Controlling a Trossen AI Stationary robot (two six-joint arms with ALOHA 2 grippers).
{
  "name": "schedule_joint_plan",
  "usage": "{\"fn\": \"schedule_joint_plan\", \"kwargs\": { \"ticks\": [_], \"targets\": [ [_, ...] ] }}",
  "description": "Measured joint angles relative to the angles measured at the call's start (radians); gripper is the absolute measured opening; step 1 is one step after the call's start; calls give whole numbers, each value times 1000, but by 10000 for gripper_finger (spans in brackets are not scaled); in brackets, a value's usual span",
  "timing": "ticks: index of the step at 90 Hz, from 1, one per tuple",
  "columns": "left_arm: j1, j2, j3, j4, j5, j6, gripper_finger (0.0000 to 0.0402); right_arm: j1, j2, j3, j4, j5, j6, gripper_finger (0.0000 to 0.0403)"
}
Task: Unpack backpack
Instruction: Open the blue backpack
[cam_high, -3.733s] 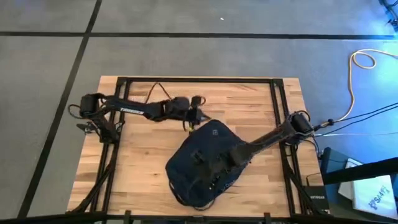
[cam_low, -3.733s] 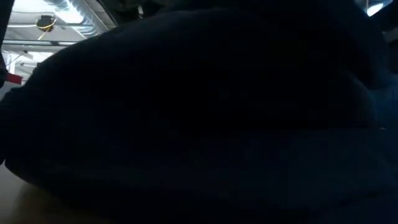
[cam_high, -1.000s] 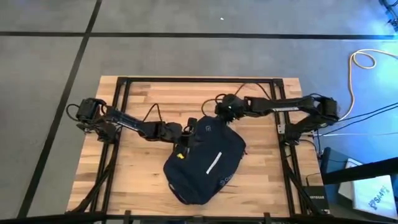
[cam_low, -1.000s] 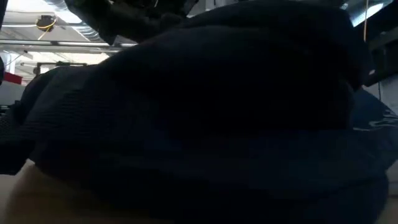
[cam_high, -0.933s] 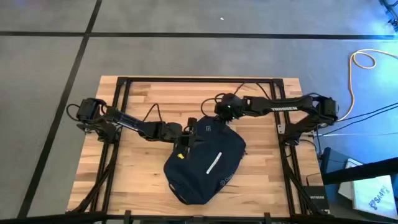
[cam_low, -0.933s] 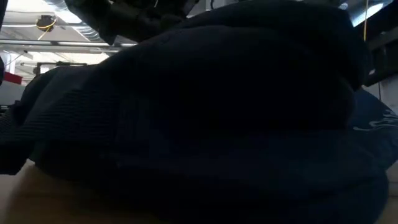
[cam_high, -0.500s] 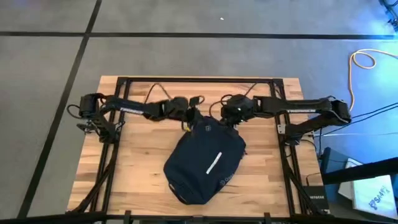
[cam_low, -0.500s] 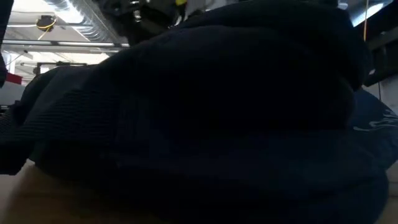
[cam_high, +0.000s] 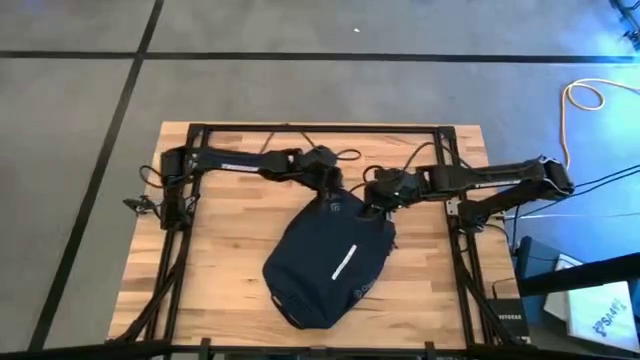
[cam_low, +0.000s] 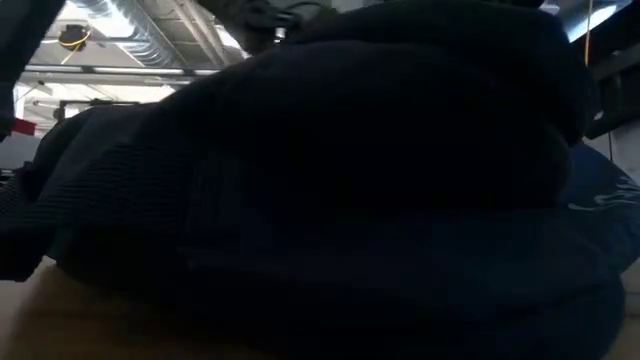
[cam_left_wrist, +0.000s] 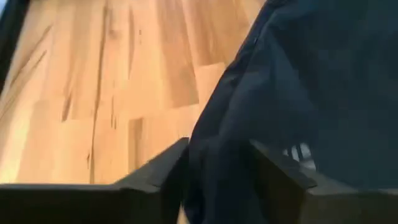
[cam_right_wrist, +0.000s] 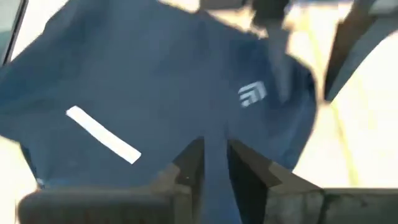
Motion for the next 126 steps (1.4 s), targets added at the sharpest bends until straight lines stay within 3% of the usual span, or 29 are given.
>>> {"fn": "schedule_joint_plan", "kwargs": {
  "ticks": [14, 26, 32, 59, 73, 92, 126],
  "targets": [
    [4, 80, 94, -67, 51, 15, 226, 35, -27, 0, -63, 37, 29, 49],
    [6, 87, 152, -146, 154, 16, 234, 57, -34, 0, -108, 50, 51, 44],
    [7, 89, 154, -167, 153, 31, 234, 63, -34, 0, -121, 56, 54, 44],
    [52, 91, 157, -191, 99, 69, 205, 64, -34, 0, -113, 56, 55, 44],
    [68, 91, 156, -217, 184, 50, 196, 64, -34, 0, -113, 55, 54, 44],
    [64, 93, 156, -252, 194, 55, 181, 64, -34, -1, -111, 55, 51, 44],
    [62, 184, 156, -218, 130, 75, 172, 63, -33, -1, -110, 54, 50, 44]
  ]
}}
